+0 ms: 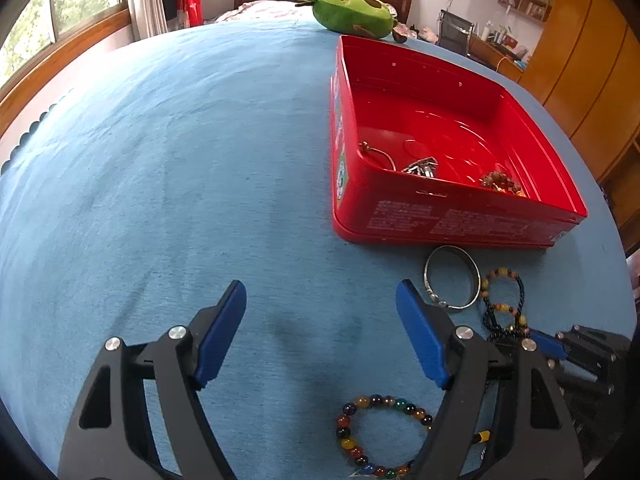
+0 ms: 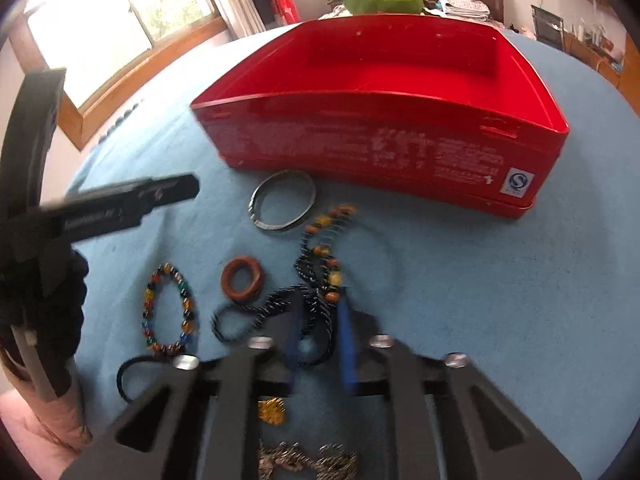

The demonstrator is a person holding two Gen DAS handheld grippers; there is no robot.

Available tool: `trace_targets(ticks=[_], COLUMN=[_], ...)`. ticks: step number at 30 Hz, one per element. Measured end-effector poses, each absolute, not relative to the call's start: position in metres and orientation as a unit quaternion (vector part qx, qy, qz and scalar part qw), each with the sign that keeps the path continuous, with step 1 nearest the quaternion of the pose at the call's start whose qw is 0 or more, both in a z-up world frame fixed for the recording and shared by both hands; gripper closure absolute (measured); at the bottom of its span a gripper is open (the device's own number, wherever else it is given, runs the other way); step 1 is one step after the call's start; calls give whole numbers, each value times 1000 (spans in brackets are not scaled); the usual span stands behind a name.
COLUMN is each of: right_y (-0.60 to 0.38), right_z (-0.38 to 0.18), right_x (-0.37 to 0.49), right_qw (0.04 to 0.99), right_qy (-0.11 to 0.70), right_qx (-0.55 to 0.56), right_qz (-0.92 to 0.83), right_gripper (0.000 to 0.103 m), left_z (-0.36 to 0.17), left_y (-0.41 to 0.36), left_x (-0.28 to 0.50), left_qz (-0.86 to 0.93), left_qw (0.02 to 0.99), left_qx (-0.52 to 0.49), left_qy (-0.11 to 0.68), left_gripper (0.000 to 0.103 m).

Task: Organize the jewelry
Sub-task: 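Grasp the silver bangle with the left tool while the right tool grasps the black bead necklace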

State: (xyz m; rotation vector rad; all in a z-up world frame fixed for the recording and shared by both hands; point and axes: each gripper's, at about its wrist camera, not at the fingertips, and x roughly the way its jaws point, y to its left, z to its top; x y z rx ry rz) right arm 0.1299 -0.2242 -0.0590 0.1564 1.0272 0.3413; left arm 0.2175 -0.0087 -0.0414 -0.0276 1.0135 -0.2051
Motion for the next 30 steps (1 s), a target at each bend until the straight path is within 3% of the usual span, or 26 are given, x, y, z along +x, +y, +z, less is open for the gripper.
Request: trace_targets(ticks=[12, 17, 25, 27, 30], right_y=[-272, -269, -269, -269, -270], right_z=[-49, -52, -52, -52, -54], right_x=[128, 132, 129, 129, 129], right_qw=[867, 863, 861, 861, 860], right_qy=[455, 456, 458, 458, 459], right_qx=[152, 164, 164, 165, 170], right_qz=[137, 145, 147, 147, 147], right_gripper=[91, 91, 91, 91, 91], left_z=[-46, -53, -61, -62, -61], left_y=[-45, -58, -76, -81, -78], left_x=[218, 227, 238, 237, 236], left_qz=[-142, -140, -111, -104, -94], left_qw=[855, 844, 841, 843, 846], left_qx=[7, 11, 39, 57, 72], left_qy=[499, 517, 528, 525, 519], left_gripper=[31, 41, 41, 47, 76])
